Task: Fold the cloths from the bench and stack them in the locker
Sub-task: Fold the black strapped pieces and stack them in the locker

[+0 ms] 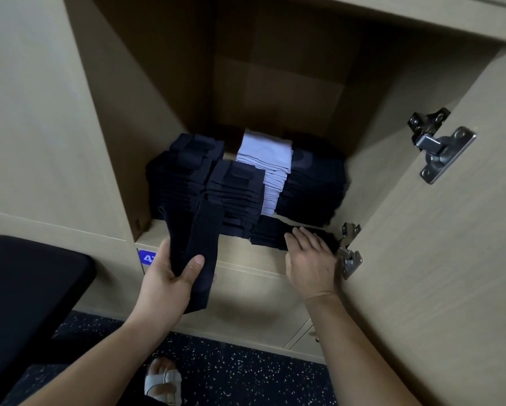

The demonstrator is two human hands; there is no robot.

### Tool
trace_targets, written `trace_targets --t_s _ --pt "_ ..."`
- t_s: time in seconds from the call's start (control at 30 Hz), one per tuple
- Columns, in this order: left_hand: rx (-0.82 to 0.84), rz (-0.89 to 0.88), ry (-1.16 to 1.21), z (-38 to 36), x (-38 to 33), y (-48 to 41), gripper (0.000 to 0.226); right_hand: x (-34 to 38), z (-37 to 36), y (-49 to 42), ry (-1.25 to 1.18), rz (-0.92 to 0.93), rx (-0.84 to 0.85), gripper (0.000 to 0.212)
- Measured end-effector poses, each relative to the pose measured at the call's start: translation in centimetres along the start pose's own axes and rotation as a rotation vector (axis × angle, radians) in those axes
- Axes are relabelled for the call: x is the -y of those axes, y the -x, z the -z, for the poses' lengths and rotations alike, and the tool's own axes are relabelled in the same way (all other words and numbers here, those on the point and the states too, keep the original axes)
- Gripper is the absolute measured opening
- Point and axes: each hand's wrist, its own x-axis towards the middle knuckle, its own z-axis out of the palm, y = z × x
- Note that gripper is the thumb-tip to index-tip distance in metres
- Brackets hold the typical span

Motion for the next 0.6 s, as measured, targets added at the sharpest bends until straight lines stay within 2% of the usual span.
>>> trace_targets --t_s 0.1,0.2,0.3,0.37,0.4,0.47,0.6 --pt "-0.007 -0.003 0.03 -0.3 -1.0 0.8 0.029 1.6 2.4 -0.7 -0.107 -0.046 -0.012 0.028" --pt "-0.008 -0.015 0.032 -0.3 -2.2 2.0 0.031 4.6 6.2 -1.7 -0.345 -0.307 0.154 0.024" --pt "-0.022 -0.033 0.054 -0.2 -3.3 3.4 0.033 7.9 10.5 -2.9 -0.962 -0.611 0.384 0.032" --pt "-0.021 -0.043 0.057 0.0 -4.0 4.4 0.034 9.8 13.0 -3.2 -1.305 -0.701 0.461 0.03" --pt "-0.016 -0.044 0.065 0.2 -4.4 5.1 0.035 10.6 14.0 -3.1 -1.391 -0.72 0.501 0.026" --pt "0.001 -0.028 0.074 0.8 -5.2 6.3 0.035 11.9 15.7 -2.7 -1.441 -0.766 0.543 0.012" --pt "-0.019 0.047 0.075 2.7 -6.4 8.0 0.025 13.5 17.5 -1.9 -1.414 -0.851 0.537 0.012"
